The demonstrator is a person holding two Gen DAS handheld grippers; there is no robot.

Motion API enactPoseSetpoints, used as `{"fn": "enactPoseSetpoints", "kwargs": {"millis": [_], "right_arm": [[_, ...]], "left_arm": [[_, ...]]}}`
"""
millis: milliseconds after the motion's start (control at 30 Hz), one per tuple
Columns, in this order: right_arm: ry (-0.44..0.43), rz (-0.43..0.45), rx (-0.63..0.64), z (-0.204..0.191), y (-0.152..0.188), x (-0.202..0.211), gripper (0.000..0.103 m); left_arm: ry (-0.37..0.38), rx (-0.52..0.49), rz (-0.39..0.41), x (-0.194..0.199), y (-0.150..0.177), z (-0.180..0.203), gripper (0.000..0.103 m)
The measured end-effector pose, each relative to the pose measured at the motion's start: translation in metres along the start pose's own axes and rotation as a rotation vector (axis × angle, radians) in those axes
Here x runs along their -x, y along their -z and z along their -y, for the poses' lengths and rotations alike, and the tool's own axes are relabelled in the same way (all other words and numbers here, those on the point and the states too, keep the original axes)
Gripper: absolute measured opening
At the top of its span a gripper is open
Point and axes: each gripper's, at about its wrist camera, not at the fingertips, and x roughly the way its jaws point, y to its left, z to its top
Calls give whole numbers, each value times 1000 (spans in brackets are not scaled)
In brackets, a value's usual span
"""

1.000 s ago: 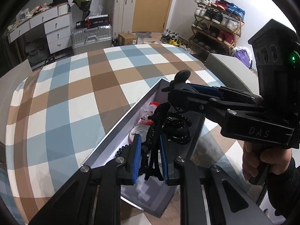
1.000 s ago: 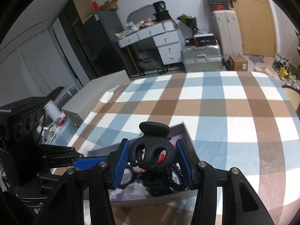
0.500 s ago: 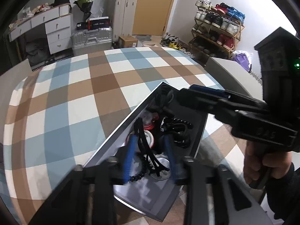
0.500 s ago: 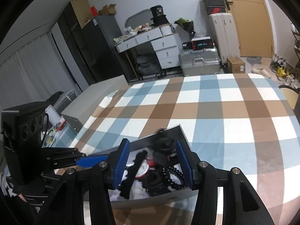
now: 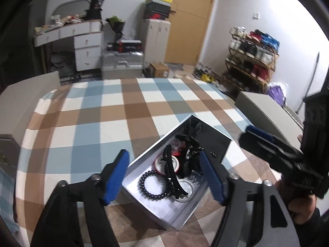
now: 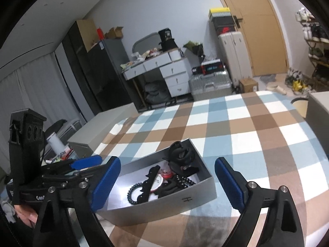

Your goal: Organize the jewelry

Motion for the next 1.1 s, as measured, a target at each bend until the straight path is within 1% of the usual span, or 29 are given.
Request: {"fn": "enactPoseSetpoints", "kwargs": {"millis": [100, 167, 267, 300, 433, 467, 567, 667, 767, 933, 1000, 1100], "right_arm": [[12, 17, 30, -8, 3, 7, 97], [22, 38, 53, -13, 5, 14, 99], [33, 85, 67, -17, 7, 27, 103], [33, 105, 70, -19, 7, 32, 103], [36, 154, 101, -26, 8, 46, 103], [37, 165, 113, -28, 9, 49, 103], [41, 190, 149, -36, 12, 57, 103], [50, 209, 182, -42, 17, 63, 103], [61, 217, 203, -45, 22, 66, 103], [86, 234, 205, -44, 29, 68, 103], [96, 231, 202, -43, 32, 66, 103], [111, 228, 213, -43, 37, 65, 103]], "left_arm": [[-57, 9, 45, 6, 3, 1, 78], [-97, 15, 70, 10, 4, 0, 79], [-131, 20, 116, 18, 6, 0, 81], [-143, 19, 127, 21, 7, 1, 83], [-214, 10, 183, 32, 9, 5, 85], [-226, 7, 195, 34, 10, 6, 87], [-245, 25, 230, 41, 12, 7, 99], [-272, 30, 282, 49, 16, 10, 100], [-290, 29, 307, 53, 20, 13, 100], [-311, 62, 375, 60, 31, 10, 102], [-334, 79, 388, 59, 34, 9, 102], [-378, 86, 384, 53, 38, 4, 102]]}}
